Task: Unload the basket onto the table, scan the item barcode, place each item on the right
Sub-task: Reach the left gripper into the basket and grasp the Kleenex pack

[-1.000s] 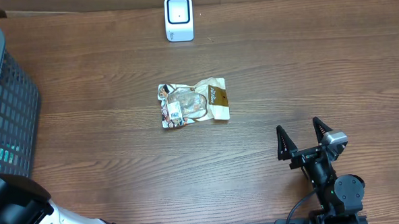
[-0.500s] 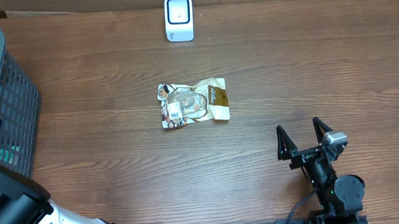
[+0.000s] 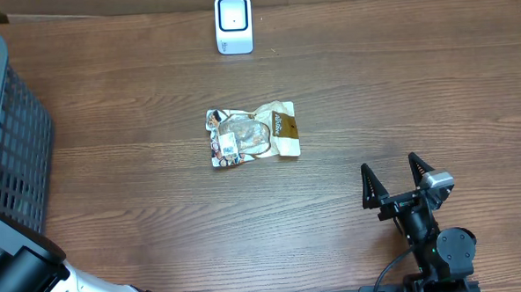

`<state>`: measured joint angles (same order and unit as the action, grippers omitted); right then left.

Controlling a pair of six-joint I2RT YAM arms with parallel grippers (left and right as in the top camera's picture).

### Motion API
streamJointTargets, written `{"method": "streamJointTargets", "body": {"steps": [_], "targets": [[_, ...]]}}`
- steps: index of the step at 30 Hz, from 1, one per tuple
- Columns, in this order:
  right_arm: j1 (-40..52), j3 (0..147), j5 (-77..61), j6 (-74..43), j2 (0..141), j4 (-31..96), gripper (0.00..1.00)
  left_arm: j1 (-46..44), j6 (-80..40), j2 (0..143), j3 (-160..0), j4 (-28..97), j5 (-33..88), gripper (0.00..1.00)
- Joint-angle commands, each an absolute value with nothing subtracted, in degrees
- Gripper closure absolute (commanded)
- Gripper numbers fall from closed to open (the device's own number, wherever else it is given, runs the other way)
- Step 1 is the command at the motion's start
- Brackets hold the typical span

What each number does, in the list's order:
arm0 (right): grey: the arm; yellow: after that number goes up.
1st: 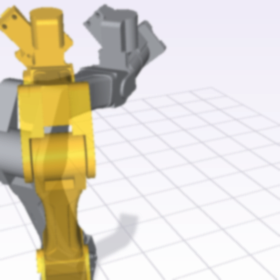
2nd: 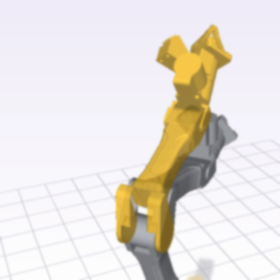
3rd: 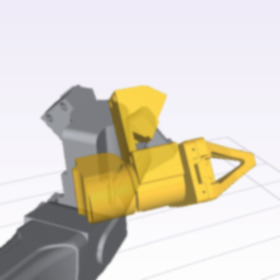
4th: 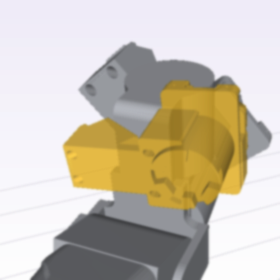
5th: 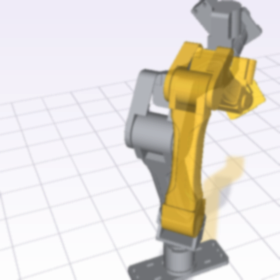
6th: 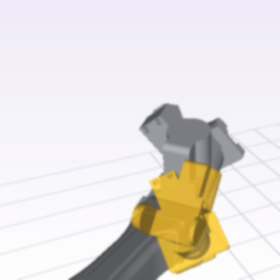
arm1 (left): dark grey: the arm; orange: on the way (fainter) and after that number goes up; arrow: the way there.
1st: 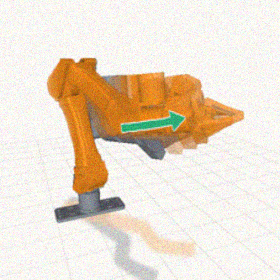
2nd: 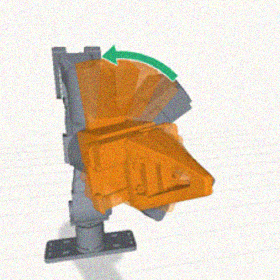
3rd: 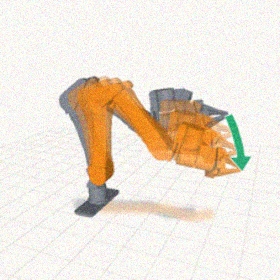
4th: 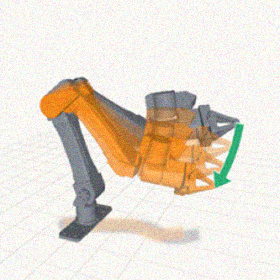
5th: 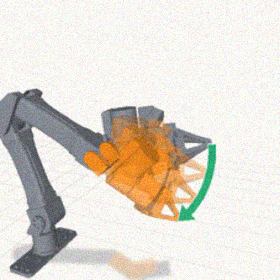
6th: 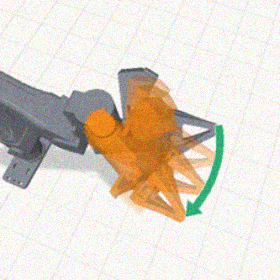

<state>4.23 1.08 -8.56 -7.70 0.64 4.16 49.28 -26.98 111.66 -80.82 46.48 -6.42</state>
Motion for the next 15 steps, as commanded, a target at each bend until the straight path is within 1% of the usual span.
{"method": "streamJointTargets", "body": {"steps": [1,2,3,4,5,6,9,11,15], "targets": [[4.6,0.47,-8.47,-7.68,0.23,3.99,0.0,49.21,-27.0,112.42,-77.49,43.75,-8.32,0.3],[4.6,0.47,-8.47,-7.68,0.23,3.99,0.0,49.21,-27.0,112.53,-77.23,43.4,-8.32,0.33],[4.58,0.47,-8.47,-7.66,0.23,3.99,0.0,49.21,-27.0,112.71,-77.21,43.38,-8.32,0.42],[4.6,0.47,-8.47,-7.68,0.23,3.99,0.0,49.21,-27.0,112.73,-77.21,43.35,-8.32,0.53],[4.6,0.47,-8.47,-7.68,0.23,3.99,0.0,49.21,-27.0,112.73,-77.21,43.35,-8.32,0.68],[4.6,0.47,-8.47,-7.68,0.23,3.99,0.0,49.21,-27.0,112.73,-77.28,43.38,-8.34,0.77],[4.6,0.47,-8.47,-7.68,0.23,3.99,0.0,49.21,-27.0,112.73,-77.38,43.46,-8.32,0.95],[4.6,0.47,-8.47,-7.68,0.23,3.99,0.0,49.21,-27.0,112.71,-77.47,43.64,-7.99,0.96],[4.6,0.47,-8.47,-7.68,0.23,3.99,0.0,49.21,-27.24,112.71,-81.54,47.94,-7.42,0.96]]}}
